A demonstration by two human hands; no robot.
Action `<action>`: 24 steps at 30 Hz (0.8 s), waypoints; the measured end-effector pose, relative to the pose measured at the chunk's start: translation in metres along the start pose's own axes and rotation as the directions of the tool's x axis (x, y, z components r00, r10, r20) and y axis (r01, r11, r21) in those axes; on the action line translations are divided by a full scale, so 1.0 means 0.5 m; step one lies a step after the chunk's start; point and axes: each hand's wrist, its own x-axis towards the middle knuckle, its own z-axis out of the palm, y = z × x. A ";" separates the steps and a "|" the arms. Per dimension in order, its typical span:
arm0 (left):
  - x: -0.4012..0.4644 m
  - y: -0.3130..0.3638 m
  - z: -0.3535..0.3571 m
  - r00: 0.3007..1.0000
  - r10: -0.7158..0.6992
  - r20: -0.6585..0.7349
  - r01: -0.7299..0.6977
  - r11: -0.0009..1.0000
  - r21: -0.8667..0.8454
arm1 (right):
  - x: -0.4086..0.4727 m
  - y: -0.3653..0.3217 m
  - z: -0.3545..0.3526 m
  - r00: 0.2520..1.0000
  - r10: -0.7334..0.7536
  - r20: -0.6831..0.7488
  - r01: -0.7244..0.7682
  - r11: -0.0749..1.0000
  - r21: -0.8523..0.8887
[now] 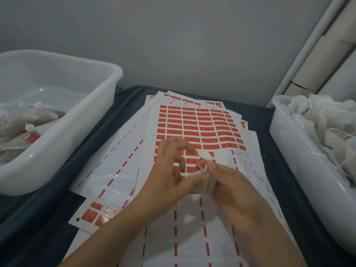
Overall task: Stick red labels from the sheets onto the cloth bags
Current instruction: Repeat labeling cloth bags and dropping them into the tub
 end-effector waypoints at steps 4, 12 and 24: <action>-0.007 -0.011 0.006 0.979 0.186 -0.087 -0.168 0.969 0.179 | -0.001 0.005 0.006 0.998 -0.059 -0.033 0.056 0.995 -0.088; 0.001 -0.006 -0.003 0.995 0.023 -0.102 -0.016 0.998 0.064 | 0.001 0.010 0.014 0.982 -0.172 -0.072 0.159 0.974 -0.163; 0.025 0.007 -0.073 0.781 -0.516 0.351 0.487 0.152 -0.860 | 0.008 0.018 0.008 0.987 -0.158 0.002 0.149 0.924 -0.353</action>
